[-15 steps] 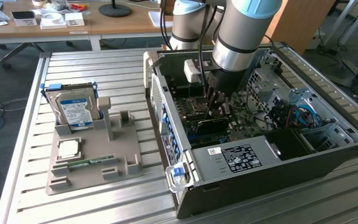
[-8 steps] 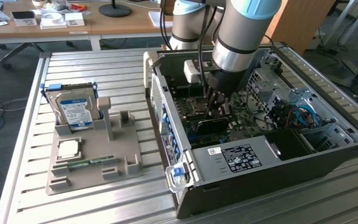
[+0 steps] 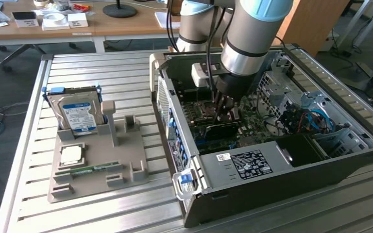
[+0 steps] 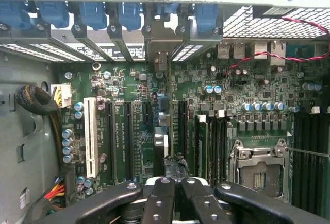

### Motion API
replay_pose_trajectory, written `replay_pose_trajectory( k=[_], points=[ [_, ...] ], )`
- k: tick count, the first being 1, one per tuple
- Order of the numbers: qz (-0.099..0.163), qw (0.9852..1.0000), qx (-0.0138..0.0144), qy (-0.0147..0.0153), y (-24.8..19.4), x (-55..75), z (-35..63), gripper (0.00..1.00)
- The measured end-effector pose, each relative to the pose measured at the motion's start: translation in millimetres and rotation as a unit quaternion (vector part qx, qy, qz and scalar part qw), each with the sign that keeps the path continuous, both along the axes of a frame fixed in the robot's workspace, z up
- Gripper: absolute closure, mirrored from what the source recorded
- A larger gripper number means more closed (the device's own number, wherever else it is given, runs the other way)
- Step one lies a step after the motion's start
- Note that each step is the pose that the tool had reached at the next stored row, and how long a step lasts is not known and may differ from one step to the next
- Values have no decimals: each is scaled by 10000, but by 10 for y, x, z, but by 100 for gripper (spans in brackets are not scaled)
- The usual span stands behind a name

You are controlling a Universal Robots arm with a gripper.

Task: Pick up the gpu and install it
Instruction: 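Press down on the gpu until it lock into place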

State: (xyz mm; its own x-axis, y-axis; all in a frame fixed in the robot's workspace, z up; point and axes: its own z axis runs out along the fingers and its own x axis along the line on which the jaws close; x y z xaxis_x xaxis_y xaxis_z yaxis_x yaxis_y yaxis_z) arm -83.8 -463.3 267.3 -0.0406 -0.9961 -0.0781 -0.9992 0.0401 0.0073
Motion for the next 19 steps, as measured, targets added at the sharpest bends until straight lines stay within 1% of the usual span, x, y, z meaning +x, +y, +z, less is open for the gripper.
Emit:
replay_pose_trajectory(
  k=[19],
  points=[
    [0,10000,1,0,1,-7,-28,89]
  ],
)
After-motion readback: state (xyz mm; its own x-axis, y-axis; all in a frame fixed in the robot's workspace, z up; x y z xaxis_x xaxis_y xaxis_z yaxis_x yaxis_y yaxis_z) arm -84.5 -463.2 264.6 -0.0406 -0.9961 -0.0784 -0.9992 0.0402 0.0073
